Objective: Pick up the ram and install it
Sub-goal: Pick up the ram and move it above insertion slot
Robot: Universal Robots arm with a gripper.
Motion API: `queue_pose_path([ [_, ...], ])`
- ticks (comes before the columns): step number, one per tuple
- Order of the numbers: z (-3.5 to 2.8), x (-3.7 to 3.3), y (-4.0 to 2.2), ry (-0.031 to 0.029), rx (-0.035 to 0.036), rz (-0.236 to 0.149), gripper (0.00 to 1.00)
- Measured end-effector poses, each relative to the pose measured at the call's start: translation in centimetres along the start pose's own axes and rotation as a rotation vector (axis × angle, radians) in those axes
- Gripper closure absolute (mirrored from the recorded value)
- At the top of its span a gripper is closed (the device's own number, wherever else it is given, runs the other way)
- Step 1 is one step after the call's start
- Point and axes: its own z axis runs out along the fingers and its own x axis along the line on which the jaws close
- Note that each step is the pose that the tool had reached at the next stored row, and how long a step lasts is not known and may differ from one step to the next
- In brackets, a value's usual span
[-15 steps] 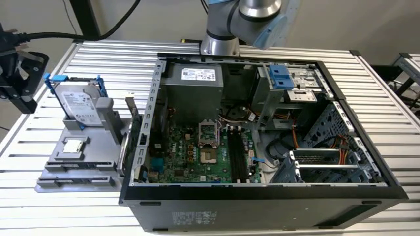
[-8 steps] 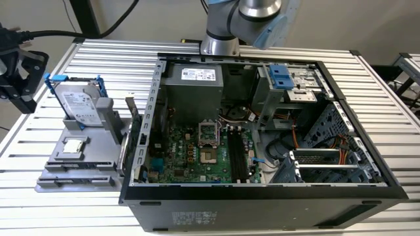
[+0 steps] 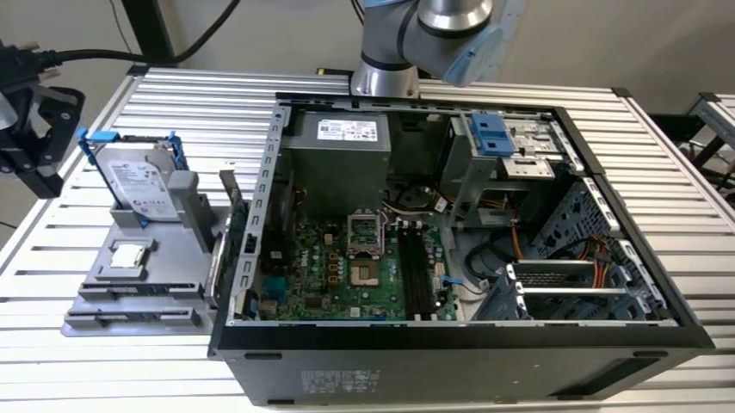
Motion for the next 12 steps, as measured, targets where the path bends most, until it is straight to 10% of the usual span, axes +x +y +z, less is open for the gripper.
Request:
queue_pose_path([
  [12, -0.31, -0.01, 0.02, 0.0035, -0.0014, -0.075, 1.0],
])
